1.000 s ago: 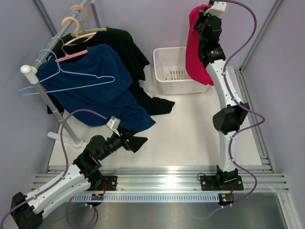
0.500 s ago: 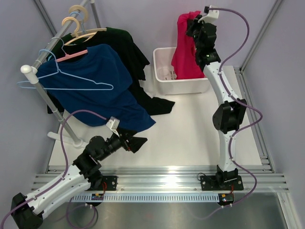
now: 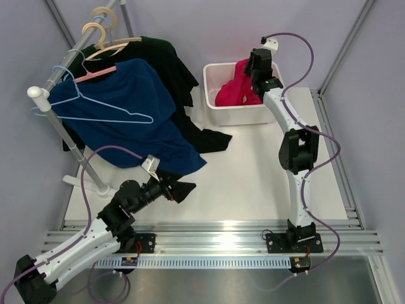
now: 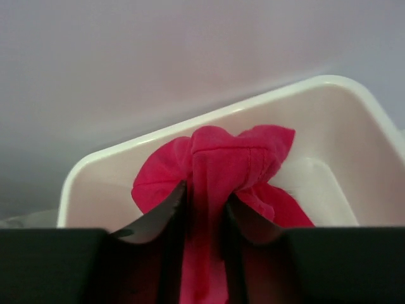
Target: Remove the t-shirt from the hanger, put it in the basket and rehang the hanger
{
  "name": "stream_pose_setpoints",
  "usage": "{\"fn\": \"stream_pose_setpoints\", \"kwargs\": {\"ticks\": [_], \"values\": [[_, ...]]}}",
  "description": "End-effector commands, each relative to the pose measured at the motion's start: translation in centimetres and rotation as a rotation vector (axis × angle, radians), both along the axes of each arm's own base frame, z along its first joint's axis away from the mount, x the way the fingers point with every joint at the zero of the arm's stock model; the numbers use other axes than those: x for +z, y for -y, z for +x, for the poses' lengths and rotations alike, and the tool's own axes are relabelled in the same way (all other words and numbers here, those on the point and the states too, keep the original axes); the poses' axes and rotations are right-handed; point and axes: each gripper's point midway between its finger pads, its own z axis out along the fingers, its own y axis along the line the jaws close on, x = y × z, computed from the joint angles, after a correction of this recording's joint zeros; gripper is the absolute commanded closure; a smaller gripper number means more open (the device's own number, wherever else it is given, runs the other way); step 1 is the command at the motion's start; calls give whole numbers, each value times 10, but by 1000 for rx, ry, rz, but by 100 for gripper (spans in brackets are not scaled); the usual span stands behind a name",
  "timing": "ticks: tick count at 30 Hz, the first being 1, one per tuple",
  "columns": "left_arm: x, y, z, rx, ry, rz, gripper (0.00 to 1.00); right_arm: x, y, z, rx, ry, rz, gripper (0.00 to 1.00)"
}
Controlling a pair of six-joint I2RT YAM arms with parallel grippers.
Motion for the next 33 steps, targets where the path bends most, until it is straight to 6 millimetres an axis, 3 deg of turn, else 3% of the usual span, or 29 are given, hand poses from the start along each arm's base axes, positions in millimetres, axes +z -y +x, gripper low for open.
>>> {"fn": "stream_pose_setpoints", "kwargs": {"ticks": [1,3,6,8,12,14,16,19,20,22,23,25,27,30,33], "values": [[16,7,-2,-30,38,-49,1,6,33,-20,-202,-97,-3,61],[16,8,-2,-35,38,-47,1,-1,29,-32,-160,-146,-16,53],[14,9,-2,-43,34,-39,1,5,1,-43,52,-154,-66,47],[13,10,-1,-44,29,-31,1,1,0,-53,78,-210,-80,44],[12,8,1,-33,34,-16,1,33,2,-67,101,-215,-100,35],[12,7,1,-25,40,-9,1,49,4,-84,112,-222,-88,22],[14,6,3,-15,50,-1,1,58,3,-99,123,-242,-55,1],[11,4,7,0,49,29,1,58,3,-140,134,-324,19,0],[10,3,8,7,48,37,1,50,5,-163,143,-353,41,0],[7,3,10,10,46,65,1,51,1,-181,160,-335,115,0],[9,4,10,8,52,68,1,38,4,-209,163,-355,137,0],[5,4,11,2,53,103,1,36,-4,-231,192,-336,246,1],[8,3,16,13,68,137,1,20,-15,-272,255,-391,338,0],[4,-1,20,32,72,180,1,4,-16,-312,234,-399,371,1],[5,0,19,21,78,183,1,-7,-15,-348,206,-377,280,1]]}}
